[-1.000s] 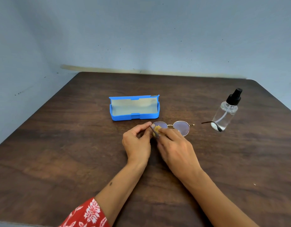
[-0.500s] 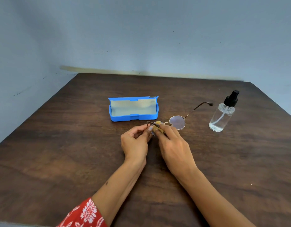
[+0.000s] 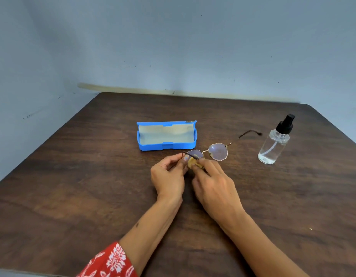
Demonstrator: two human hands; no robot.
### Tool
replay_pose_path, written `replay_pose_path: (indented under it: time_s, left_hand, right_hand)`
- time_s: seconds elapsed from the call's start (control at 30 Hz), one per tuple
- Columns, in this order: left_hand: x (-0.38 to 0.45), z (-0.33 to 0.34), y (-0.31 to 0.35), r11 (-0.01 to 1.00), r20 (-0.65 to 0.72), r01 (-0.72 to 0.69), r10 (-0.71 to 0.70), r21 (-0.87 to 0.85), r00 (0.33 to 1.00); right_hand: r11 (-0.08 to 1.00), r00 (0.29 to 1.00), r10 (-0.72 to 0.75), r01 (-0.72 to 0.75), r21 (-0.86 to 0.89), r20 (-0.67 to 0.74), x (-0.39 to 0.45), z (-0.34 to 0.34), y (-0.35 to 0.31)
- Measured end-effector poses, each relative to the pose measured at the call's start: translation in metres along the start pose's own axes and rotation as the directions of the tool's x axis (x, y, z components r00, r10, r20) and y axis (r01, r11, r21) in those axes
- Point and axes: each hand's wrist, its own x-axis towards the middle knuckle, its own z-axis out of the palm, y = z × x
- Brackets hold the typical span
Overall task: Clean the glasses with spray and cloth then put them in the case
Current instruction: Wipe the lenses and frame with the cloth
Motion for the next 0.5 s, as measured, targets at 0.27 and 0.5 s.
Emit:
replay_pose_path:
  time_s: [0.27,0.5]
  left_hand:
    - [0.0056,-0.0017,-0.0072,0.994,0.015,-0.068,0.067,0.083,0.998]
    - [0.0074,-0.004,-0.0103,0.993,0.036,-0.073,0.07,0.097,0.997]
  right_hand:
    - [0.999,0.999,0.029,-0.028,0.028,-0.017,0.0,0.0027,-0.0004]
    - [0.999,0.999,0.034,-0.033,0.018,-0.022,-0.0006,0.0023,0.0001]
